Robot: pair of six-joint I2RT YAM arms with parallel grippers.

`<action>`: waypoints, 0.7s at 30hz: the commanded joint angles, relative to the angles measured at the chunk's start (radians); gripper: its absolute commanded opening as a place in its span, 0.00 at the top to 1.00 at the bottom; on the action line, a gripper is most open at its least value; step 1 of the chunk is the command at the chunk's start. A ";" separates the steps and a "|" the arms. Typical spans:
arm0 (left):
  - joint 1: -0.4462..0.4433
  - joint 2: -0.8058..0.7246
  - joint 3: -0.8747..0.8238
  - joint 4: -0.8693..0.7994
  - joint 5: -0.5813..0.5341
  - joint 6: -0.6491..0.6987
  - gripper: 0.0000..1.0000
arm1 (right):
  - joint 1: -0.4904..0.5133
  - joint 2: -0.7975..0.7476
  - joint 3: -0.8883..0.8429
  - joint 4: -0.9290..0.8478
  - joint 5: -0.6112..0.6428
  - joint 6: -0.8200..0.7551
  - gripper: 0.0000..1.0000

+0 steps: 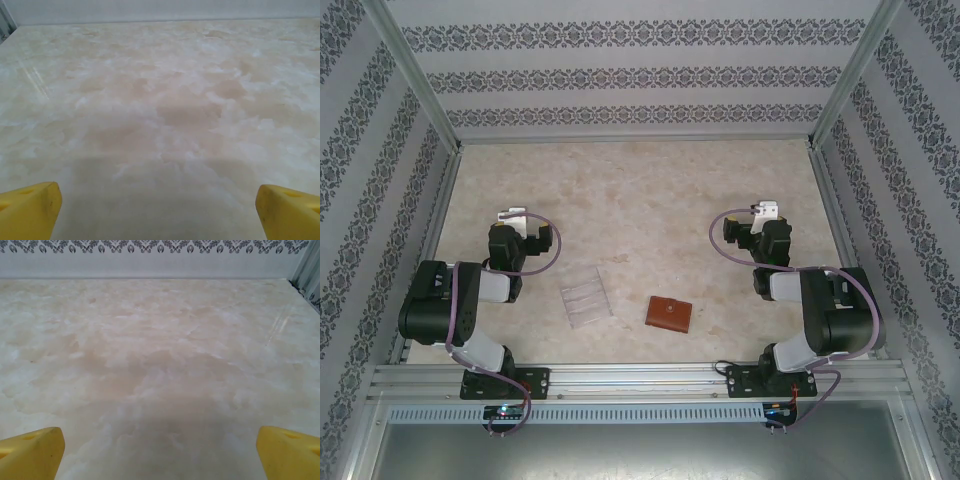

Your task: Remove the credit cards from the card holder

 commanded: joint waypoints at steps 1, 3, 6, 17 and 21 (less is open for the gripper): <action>-0.009 0.003 0.014 0.012 0.020 0.018 0.00 | -0.010 0.002 0.012 0.019 -0.029 0.001 0.02; -0.009 0.002 0.014 0.013 0.022 0.018 0.00 | -0.010 0.001 0.012 0.019 -0.027 -0.001 0.02; -0.009 0.003 0.014 0.012 0.020 0.017 0.00 | -0.010 0.001 0.012 0.017 -0.025 -0.001 0.02; -0.009 0.002 0.014 0.013 0.020 0.016 0.00 | -0.001 0.001 0.012 0.017 -0.011 -0.005 0.02; -0.009 0.002 0.014 0.013 0.020 0.017 0.00 | -0.003 0.002 0.013 0.017 -0.011 -0.004 0.02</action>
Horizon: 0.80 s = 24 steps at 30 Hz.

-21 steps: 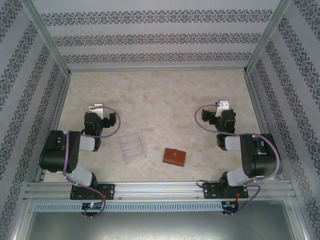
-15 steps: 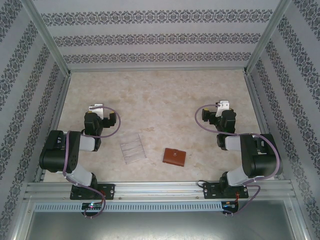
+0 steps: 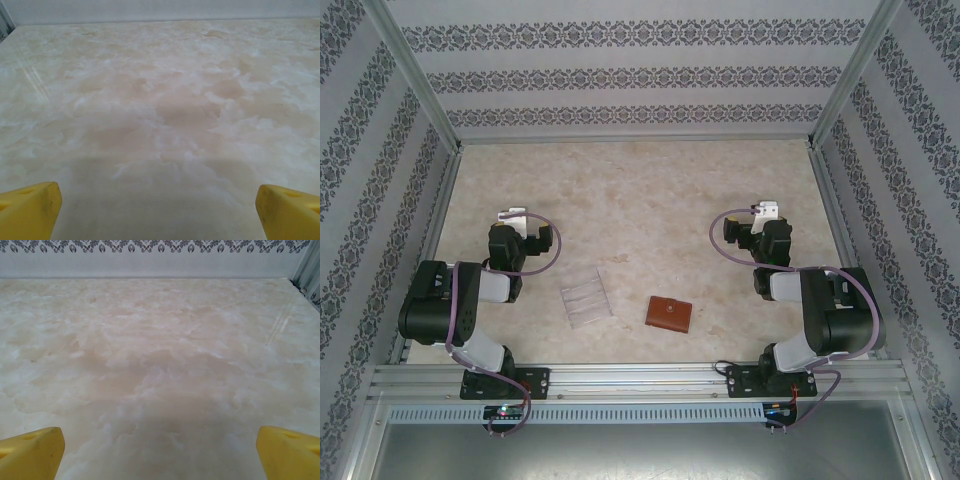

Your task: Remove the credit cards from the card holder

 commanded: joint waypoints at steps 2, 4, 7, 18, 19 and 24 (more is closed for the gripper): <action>-0.009 0.003 0.014 0.014 0.020 0.016 0.00 | -0.003 0.001 0.012 0.017 -0.007 -0.003 0.02; -0.008 0.002 0.014 0.013 0.020 0.016 0.00 | -0.004 0.002 0.013 0.016 -0.009 -0.003 0.02; -0.008 0.002 0.014 0.012 0.020 0.016 0.00 | -0.004 0.001 0.012 0.017 -0.009 -0.001 0.02; -0.007 -0.008 -0.004 0.041 -0.070 -0.014 0.00 | 0.000 -0.002 0.011 0.019 0.008 -0.004 0.02; -0.007 -0.023 -0.013 0.049 -0.097 -0.025 0.00 | 0.007 -0.009 0.021 -0.006 0.040 -0.002 0.02; -0.015 -0.137 -0.017 -0.043 -0.118 -0.019 0.00 | 0.016 -0.066 0.056 -0.115 0.036 -0.011 0.02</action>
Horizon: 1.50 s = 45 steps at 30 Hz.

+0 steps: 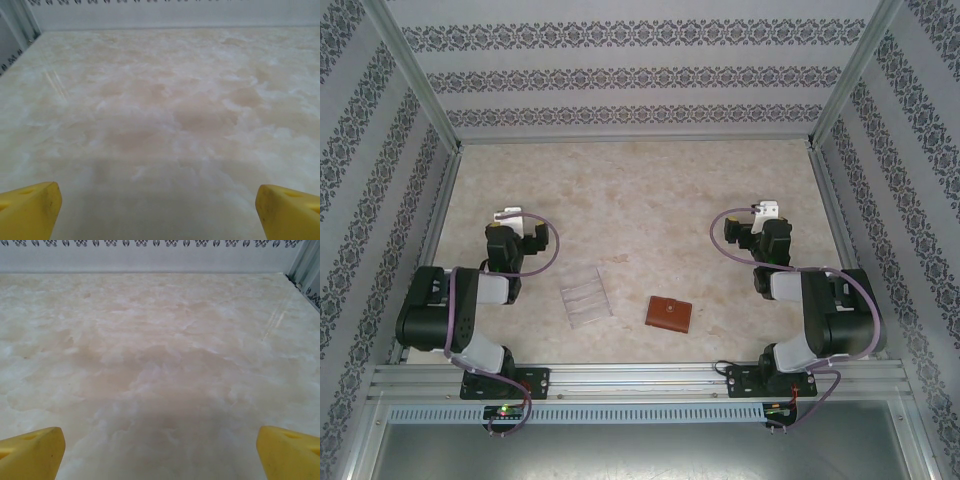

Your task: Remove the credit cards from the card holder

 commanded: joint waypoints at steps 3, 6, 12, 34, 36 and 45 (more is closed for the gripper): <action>-0.024 -0.163 0.030 -0.169 -0.127 -0.040 0.00 | 0.016 -0.099 0.094 -0.220 0.024 0.001 0.02; -0.024 -0.232 0.148 -0.487 -0.218 -0.131 0.00 | 0.022 -0.136 0.140 -0.360 0.021 0.020 0.02; -0.024 -0.272 0.320 -0.907 -0.204 -0.242 0.00 | 0.060 -0.234 0.227 -0.669 0.021 0.061 0.02; -0.112 -0.385 0.558 -1.665 0.041 -0.518 0.03 | 0.183 -0.236 0.376 -1.114 -0.066 0.193 0.07; -0.127 -0.387 0.554 -1.699 0.045 -0.563 0.03 | 0.183 -0.233 0.373 -1.114 -0.069 0.197 0.07; -0.229 -0.357 0.547 -1.799 0.075 -0.704 0.21 | 0.184 -0.248 0.371 -1.104 -0.090 0.210 0.06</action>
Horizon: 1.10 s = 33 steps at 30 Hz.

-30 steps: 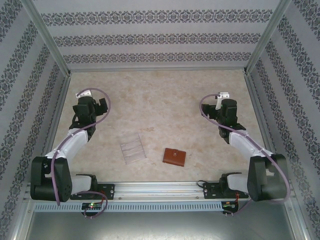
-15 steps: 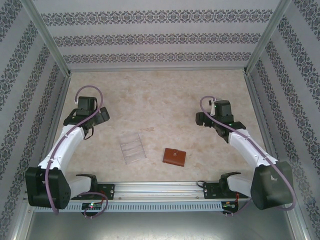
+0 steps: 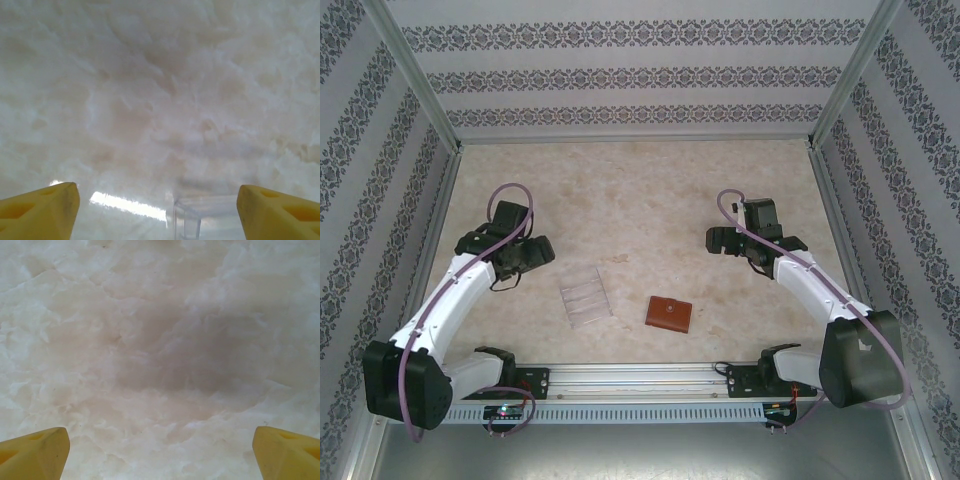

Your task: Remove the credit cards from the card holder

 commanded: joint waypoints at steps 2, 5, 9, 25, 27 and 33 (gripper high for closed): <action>-0.043 0.015 0.009 -0.097 0.033 -0.098 0.26 | 0.013 -0.013 0.024 -0.010 -0.016 0.023 0.05; -0.073 0.018 0.003 -0.100 0.033 -0.135 0.35 | 0.011 -0.018 0.025 -0.009 -0.016 0.029 0.05; -0.117 0.032 -0.005 -0.099 0.029 -0.175 0.46 | 0.007 -0.040 0.024 -0.004 -0.006 0.033 0.05; -0.209 0.098 -0.046 -0.028 0.049 -0.258 0.76 | -0.057 -0.045 0.022 0.027 -0.067 0.066 0.05; -0.209 0.106 -0.056 -0.001 0.068 -0.257 0.78 | -0.071 -0.042 0.025 0.029 -0.081 0.077 0.05; -0.208 0.125 -0.061 0.008 0.081 -0.255 0.82 | -0.083 -0.036 0.030 0.024 -0.095 0.085 0.05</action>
